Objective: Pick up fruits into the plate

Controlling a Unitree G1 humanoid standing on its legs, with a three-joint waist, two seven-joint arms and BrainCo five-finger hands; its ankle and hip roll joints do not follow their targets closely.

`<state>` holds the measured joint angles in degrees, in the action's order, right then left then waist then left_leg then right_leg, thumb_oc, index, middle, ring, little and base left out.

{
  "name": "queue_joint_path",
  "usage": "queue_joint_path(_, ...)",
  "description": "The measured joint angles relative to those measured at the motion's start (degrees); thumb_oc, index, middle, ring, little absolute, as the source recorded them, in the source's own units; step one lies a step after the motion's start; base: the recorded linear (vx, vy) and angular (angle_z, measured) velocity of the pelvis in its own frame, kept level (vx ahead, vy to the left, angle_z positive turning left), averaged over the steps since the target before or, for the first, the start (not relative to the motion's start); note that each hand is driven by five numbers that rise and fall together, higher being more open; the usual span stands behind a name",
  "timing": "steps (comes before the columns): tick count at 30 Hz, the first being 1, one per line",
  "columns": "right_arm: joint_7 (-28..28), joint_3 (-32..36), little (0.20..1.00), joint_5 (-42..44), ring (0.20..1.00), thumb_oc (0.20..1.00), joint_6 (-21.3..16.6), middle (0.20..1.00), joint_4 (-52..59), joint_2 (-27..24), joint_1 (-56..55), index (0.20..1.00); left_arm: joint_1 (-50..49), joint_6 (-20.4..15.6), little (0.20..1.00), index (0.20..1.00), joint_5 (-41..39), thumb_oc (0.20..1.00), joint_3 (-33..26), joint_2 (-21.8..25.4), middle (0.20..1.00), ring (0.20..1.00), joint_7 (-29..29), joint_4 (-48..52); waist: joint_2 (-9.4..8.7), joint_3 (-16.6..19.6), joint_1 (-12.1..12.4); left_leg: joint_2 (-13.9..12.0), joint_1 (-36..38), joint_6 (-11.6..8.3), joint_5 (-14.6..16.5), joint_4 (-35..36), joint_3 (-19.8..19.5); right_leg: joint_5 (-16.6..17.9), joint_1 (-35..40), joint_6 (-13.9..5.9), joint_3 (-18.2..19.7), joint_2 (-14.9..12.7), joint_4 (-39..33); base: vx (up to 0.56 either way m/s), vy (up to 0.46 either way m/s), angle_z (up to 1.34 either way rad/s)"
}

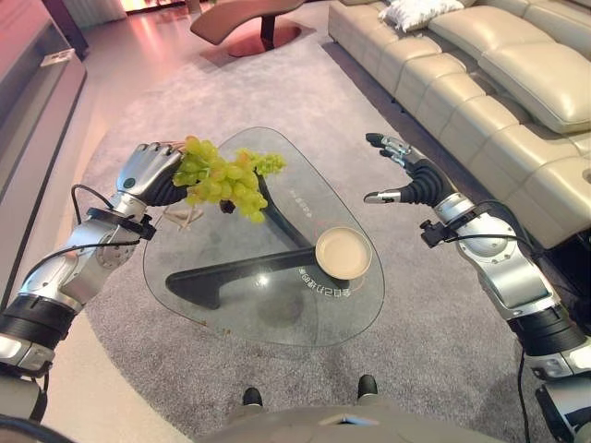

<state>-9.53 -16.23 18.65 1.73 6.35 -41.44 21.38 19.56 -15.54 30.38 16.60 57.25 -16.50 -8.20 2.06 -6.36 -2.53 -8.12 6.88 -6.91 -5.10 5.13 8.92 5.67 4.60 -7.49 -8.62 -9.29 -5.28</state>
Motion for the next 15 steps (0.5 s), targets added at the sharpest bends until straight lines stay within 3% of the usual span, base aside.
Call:
queue_joint_path(4, -3.46, -5.13, 1.000, 9.77, 1.000, 1.000, 6.10, 1.000, 1.20, 2.10, 2.82, 1.000, 0.28, -2.81, 0.200, 0.200, -0.02, 0.200, 1.73, 0.01, 0.200, 0.200, 4.09, 3.99, -0.03, 0.36, 0.64, -0.03, 0.81, 0.08, -0.04, 0.10, -0.11, 0.03, 0.86, 0.04, -0.06, -0.01, -0.01, 0.00, 0.000, 0.00)
queue_joint_path(15, -2.63, -10.46, 1.000, 29.23, 1.000, 1.000, 17.09, 1.000, 3.56, 8.63, 6.88, 1.000, 8.33, -3.43, 0.200, 0.200, -2.55, 0.200, 7.65, 0.02, 0.200, 0.200, 6.75, 10.58, -0.59, 0.79, 1.51, 0.00, 0.76, 0.16, -0.19, -0.02, -0.68, 0.07, 1.09, 0.08, -0.31, 0.00, 0.01, 0.00, -0.005, 0.01)
